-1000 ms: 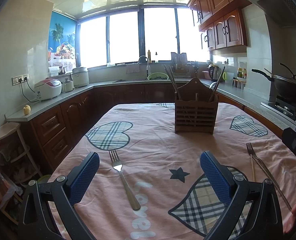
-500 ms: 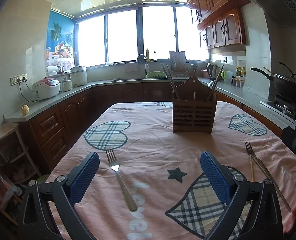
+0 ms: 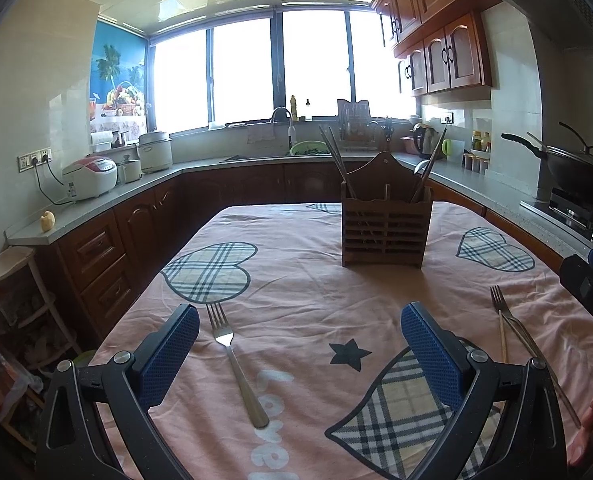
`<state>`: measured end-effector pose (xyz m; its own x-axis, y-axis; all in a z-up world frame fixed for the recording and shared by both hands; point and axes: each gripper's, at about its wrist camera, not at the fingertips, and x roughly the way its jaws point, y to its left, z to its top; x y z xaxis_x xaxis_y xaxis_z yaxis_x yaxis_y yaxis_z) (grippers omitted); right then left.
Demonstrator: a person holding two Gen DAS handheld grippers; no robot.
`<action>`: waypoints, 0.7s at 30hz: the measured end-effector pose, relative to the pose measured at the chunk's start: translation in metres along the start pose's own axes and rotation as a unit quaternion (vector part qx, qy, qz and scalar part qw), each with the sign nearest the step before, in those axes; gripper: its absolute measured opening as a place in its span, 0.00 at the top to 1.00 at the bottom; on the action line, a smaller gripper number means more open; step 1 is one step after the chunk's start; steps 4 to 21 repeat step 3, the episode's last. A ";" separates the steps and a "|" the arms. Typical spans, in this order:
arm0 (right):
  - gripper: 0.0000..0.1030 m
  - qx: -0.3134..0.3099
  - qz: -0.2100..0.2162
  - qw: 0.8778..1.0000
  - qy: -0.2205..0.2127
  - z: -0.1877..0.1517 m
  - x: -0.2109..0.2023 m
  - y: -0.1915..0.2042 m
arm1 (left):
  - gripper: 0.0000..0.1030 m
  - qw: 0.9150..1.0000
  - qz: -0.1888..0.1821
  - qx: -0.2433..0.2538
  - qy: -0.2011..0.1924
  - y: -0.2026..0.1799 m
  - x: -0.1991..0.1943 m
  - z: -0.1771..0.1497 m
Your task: Organize utensils
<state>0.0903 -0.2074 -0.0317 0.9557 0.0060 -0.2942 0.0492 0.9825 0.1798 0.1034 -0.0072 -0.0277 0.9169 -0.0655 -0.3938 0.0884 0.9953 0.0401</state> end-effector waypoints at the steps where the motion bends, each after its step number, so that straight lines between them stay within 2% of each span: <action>1: 0.00 0.000 0.000 1.000 -0.001 0.000 0.000 0.000 | 0.01 1.000 -0.001 0.000 -0.001 0.000 0.000 0.001; 21: 0.00 0.000 0.001 1.000 -0.001 0.002 0.001 -0.001 | 0.01 1.000 -0.003 -0.001 -0.003 -0.001 0.000 0.002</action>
